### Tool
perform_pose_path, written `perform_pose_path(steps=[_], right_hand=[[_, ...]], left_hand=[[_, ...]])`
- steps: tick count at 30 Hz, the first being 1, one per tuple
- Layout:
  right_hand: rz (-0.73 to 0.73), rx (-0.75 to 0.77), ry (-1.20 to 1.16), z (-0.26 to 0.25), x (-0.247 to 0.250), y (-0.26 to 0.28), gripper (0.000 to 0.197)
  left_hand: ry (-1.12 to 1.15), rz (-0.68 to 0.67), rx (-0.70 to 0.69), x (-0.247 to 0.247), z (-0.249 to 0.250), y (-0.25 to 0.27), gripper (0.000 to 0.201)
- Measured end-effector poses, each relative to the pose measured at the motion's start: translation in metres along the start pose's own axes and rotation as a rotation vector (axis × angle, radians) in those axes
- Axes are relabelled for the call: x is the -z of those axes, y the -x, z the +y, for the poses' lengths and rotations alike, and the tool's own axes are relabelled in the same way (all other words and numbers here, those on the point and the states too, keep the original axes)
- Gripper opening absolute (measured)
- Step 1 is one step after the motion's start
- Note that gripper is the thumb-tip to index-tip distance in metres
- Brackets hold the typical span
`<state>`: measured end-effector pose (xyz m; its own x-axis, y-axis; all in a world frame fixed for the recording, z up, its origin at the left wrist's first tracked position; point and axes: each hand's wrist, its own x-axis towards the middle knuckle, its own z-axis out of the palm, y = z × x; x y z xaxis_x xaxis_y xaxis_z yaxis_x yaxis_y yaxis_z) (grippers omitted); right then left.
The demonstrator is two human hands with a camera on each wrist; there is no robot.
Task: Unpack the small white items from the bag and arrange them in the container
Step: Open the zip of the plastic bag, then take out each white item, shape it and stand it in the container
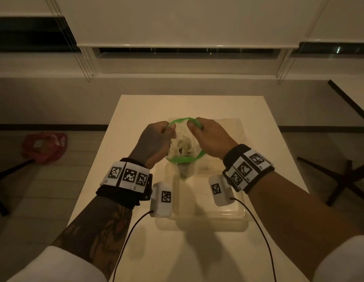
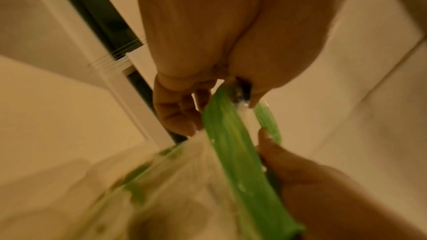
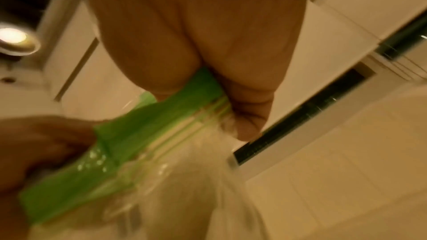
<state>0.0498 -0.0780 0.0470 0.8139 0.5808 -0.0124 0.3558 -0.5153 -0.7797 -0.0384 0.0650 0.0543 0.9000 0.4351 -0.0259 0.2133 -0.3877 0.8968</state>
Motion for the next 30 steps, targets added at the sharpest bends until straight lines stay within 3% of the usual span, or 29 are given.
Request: perform_pose_path(steps=[3, 6, 8, 10, 13, 16, 19, 21, 24, 26, 28, 30], right_hand=[[0.045, -0.030, 0.195, 0.010, -0.007, 0.003, 0.034], [0.153, -0.123, 0.180, 0.018, -0.011, 0.008, 0.035], [0.189, -0.080, 0.192, 0.025, -0.015, 0.011, 0.024], [0.232, -0.028, 0.155, 0.031, -0.019, 0.012, 0.025], [0.284, -0.058, -0.039, 0.036, -0.023, 0.010, 0.027], [0.239, -0.172, -0.472, 0.033, -0.020, 0.007, 0.022], [0.081, -0.271, -0.916, 0.027, -0.014, 0.004, 0.018], [-0.079, -0.323, -1.063, 0.027, -0.013, 0.002, 0.016], [-0.325, -0.328, -1.012, 0.041, -0.014, 0.003, 0.008], [-0.416, -0.300, -1.003, 0.050, -0.016, 0.005, 0.018], [-0.425, -0.316, -0.987, 0.048, -0.020, 0.007, 0.035], [-0.336, -0.378, -0.731, 0.037, -0.022, 0.005, 0.045]], left_hand=[[0.395, 0.074, 0.185, -0.005, 0.000, -0.002, 0.033], [0.654, 0.153, 0.301, -0.006, -0.005, -0.009, 0.029], [0.845, 0.164, 0.433, -0.001, -0.010, -0.017, 0.027], [0.999, 0.161, 0.584, 0.003, -0.012, -0.022, 0.027], [0.987, 0.192, 0.646, 0.001, -0.013, -0.020, 0.033], [0.878, 0.161, 0.632, -0.006, -0.012, -0.012, 0.031], [0.817, 0.165, 0.581, -0.010, -0.008, -0.003, 0.032], [0.808, 0.182, 0.587, -0.009, -0.012, -0.003, 0.032], [0.819, 0.154, 0.660, -0.007, -0.014, -0.008, 0.025], [0.814, 0.123, 0.681, -0.007, -0.013, -0.010, 0.019], [0.854, 0.035, 0.689, -0.007, -0.013, -0.011, 0.026], [0.913, -0.060, 0.682, -0.010, -0.009, -0.008, 0.029]])
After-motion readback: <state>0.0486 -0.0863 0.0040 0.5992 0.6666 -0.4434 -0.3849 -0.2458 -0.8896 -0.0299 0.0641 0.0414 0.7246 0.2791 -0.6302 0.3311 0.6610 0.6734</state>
